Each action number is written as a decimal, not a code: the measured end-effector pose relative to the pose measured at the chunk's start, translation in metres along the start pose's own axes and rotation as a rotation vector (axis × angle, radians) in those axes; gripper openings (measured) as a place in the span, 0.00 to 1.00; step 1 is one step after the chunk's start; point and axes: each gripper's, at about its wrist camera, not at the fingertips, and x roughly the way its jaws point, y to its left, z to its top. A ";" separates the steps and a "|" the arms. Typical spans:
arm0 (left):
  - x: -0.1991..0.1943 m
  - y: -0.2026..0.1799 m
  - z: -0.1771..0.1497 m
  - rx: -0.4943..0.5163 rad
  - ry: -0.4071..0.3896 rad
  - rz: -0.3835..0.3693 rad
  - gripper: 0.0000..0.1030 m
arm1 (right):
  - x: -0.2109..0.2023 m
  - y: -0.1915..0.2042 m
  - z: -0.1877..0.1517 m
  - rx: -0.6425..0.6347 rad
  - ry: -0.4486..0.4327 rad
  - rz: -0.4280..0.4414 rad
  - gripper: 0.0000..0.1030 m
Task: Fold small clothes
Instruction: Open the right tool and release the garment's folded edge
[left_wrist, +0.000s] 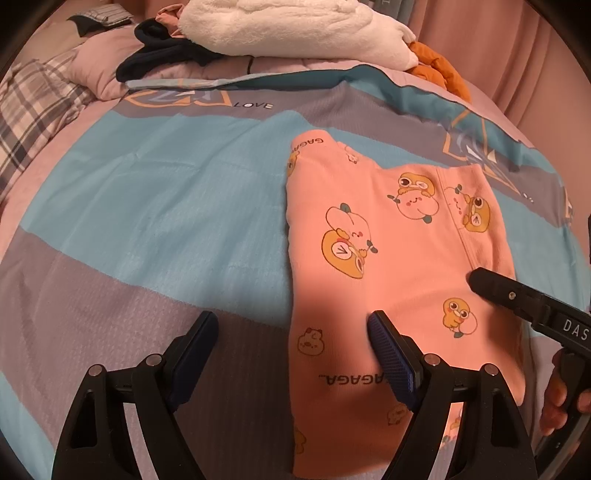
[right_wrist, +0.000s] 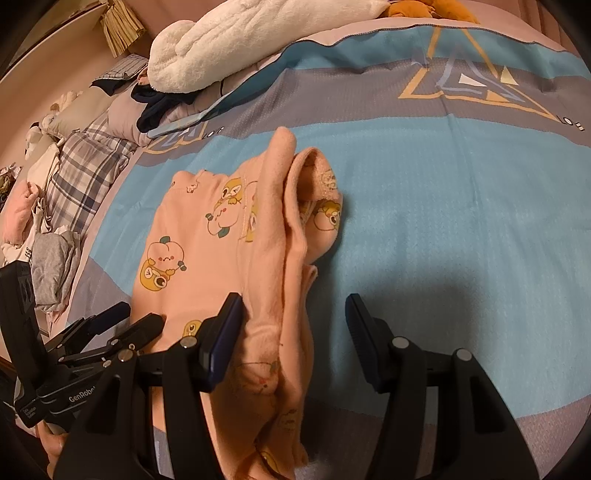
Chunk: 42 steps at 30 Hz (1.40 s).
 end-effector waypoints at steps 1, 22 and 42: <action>0.000 0.000 0.000 0.000 0.000 0.001 0.80 | 0.000 0.000 0.000 -0.001 0.001 0.000 0.56; -0.005 -0.004 -0.007 0.010 0.008 0.019 0.80 | -0.004 0.000 -0.006 0.003 0.005 -0.001 0.56; -0.008 -0.011 -0.019 0.022 0.032 0.038 0.80 | -0.017 0.001 -0.012 -0.005 0.005 -0.003 0.56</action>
